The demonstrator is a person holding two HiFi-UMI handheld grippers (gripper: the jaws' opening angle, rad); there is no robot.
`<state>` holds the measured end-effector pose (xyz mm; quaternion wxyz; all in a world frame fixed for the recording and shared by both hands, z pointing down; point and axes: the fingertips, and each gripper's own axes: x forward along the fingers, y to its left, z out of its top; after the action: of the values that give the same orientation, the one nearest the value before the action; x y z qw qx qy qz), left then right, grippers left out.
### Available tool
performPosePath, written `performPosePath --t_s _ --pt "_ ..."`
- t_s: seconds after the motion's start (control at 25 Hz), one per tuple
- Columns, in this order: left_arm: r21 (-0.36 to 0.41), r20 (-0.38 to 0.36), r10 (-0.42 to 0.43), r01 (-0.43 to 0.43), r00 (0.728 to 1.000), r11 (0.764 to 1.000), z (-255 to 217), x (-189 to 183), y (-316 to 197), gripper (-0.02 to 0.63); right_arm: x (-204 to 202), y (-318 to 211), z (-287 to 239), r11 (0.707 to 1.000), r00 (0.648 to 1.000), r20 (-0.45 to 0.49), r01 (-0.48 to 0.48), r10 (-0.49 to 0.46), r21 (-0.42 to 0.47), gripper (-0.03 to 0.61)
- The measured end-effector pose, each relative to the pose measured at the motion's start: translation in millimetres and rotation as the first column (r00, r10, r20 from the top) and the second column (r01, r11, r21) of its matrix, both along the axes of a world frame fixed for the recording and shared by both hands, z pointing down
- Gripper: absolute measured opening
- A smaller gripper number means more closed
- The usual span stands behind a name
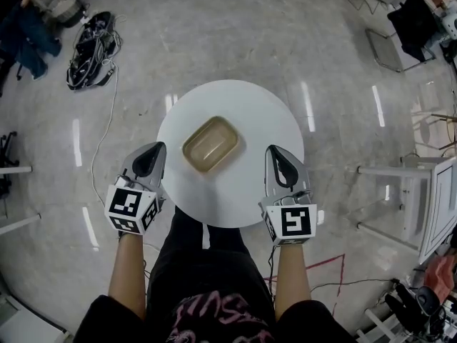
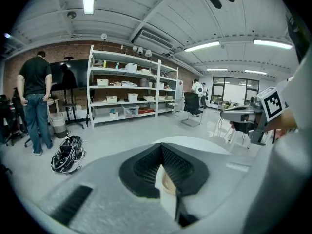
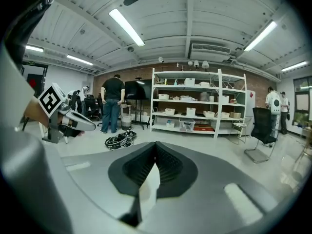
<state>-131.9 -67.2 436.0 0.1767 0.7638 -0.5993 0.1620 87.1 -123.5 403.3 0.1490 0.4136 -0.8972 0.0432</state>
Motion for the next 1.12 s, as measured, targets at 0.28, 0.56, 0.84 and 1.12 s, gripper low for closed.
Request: performPosePath --t_s 0.28,0.56,0.84,1.12 --pt "-0.03 -0.024 -0.013 0.012 1.0 0.999 25.5 -10.7 0.4 0.002 -11.8 -3.1 26.8 0.999 1.0 -0.002 0.006 -0.006 -0.049 0.005" --pt "-0.056 -0.049 -0.018 0.015 0.999 0.998 45.6 -17.4 -0.6 0.002 -22.5 -5.0 43.5 0.997 1.0 0.007 0.009 -0.008 -0.072 0.006" --pt "-0.083 -0.069 -0.021 0.015 0.997 0.996 66.3 -24.2 -4.1 0.003 -31.3 -9.4 65.5 0.994 1.0 -0.004 -0.006 0.005 -0.113 0.006" --pt "-0.11 -0.093 -0.02 0.01 0.996 0.994 86.2 -28.6 -2.1 0.003 -38.2 -10.6 82.0 0.991 1.0 -0.002 -0.014 0.014 -0.135 0.006"
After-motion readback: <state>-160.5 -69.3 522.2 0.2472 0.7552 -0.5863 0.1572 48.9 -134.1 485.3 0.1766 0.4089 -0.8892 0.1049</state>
